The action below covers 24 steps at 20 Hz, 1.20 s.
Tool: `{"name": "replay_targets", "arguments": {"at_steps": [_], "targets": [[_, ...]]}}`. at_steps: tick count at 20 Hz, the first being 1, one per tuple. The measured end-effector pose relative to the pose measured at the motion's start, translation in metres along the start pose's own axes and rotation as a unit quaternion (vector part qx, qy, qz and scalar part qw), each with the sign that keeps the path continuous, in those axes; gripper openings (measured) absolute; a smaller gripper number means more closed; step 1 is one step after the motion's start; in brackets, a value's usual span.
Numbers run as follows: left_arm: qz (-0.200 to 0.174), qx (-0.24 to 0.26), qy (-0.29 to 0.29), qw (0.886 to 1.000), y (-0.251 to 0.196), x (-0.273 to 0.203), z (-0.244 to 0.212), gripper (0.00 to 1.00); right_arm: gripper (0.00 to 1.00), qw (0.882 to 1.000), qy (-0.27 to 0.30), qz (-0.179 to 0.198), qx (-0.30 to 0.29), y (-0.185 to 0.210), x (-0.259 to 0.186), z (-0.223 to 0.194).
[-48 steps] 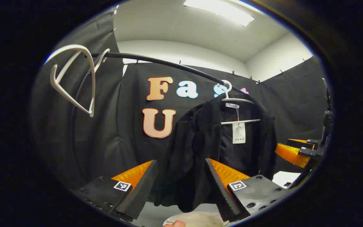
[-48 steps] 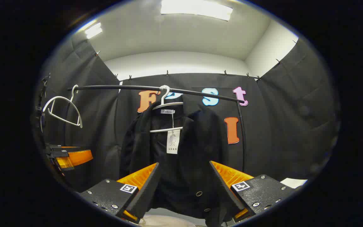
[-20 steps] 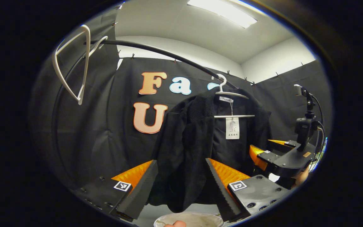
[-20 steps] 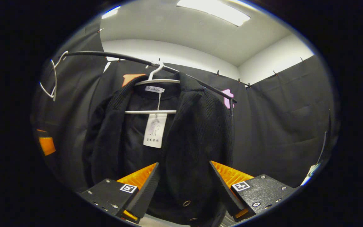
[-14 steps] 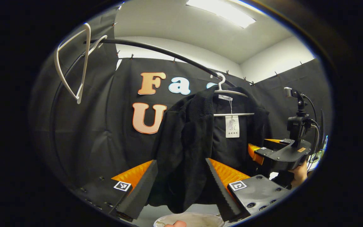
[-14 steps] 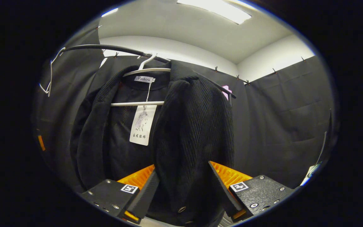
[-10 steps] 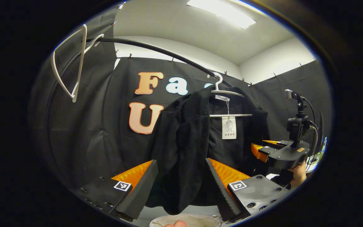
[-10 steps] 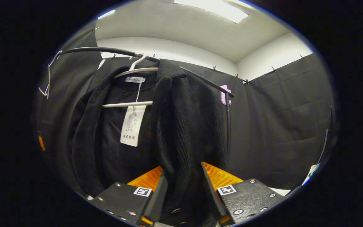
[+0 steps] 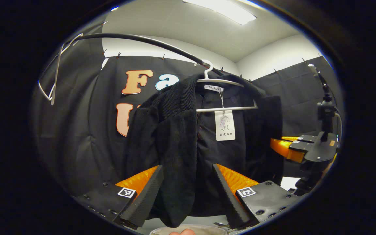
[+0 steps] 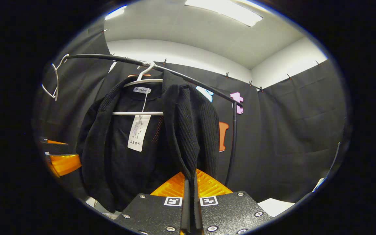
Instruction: Grasp the clothes on the hanger with both hands and then place them into the laundry hamper below.
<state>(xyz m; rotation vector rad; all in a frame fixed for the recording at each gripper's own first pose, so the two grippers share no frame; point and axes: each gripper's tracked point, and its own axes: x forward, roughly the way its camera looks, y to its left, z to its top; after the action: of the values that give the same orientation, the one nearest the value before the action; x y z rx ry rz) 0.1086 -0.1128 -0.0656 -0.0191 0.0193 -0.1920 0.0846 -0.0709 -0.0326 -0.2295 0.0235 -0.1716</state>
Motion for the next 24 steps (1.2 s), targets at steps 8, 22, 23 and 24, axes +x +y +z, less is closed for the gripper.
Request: {"name": "replay_targets", "arguments": {"at_steps": [8, 22, 23, 24], "targets": [[0.074, -0.026, 0.0, 0.997, 0.019, 0.089, -0.021, 0.93, 0.05, 0.999, -0.024, 0.025, -0.029, 0.015, -0.014, 0.01], [0.039, -0.048, -0.024, 0.998, 0.043, 0.077, 0.004, 0.11, 0.05, 0.998, -0.062, 0.025, 0.01, -0.01, -0.026, 0.031], [0.032, -0.042, -0.029, 0.998, 0.046, 0.072, 0.01, 0.1, 0.05, 0.997, -0.063, 0.033, 0.023, -0.012, -0.028, 0.032], [0.032, -0.029, -0.036, 0.998, 0.05, 0.068, 0.017, 0.1, 0.05, 0.997, -0.058, 0.046, 0.035, -0.01, -0.029, 0.032]]}}
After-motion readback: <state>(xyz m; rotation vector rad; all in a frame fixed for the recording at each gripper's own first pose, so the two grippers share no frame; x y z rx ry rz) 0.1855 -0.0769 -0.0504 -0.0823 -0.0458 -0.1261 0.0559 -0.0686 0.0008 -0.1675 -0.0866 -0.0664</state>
